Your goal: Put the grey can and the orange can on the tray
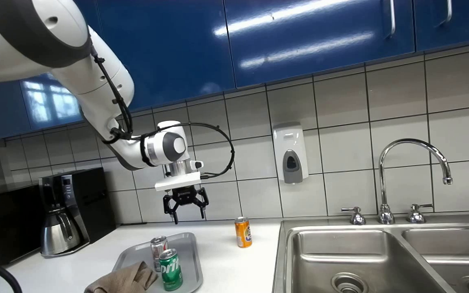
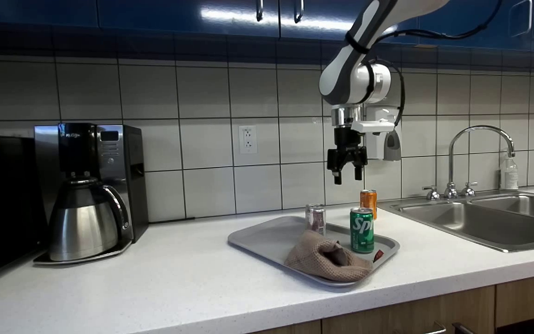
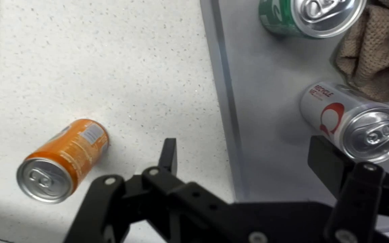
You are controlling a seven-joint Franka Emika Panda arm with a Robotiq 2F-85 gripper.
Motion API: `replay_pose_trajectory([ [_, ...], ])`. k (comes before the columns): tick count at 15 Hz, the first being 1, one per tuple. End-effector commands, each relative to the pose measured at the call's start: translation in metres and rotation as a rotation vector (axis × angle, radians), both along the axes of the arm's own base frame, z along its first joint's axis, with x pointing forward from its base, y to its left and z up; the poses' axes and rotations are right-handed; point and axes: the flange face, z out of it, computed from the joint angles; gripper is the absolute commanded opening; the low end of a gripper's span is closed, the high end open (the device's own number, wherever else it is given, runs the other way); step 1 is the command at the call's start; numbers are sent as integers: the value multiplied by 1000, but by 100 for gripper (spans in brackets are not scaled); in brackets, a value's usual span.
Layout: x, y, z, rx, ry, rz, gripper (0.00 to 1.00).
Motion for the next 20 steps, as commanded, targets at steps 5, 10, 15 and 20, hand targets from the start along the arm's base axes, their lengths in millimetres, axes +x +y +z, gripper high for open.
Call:
replay_pose_trajectory([
  [5,19,-77,0,19,-10,-103,100],
  [10,45,-115,-4,40,-19,-170,100],
  [15,74,-134,-12,51,-28,-194,100],
  [20,105,-143,-14,53,-32,-189,100],
])
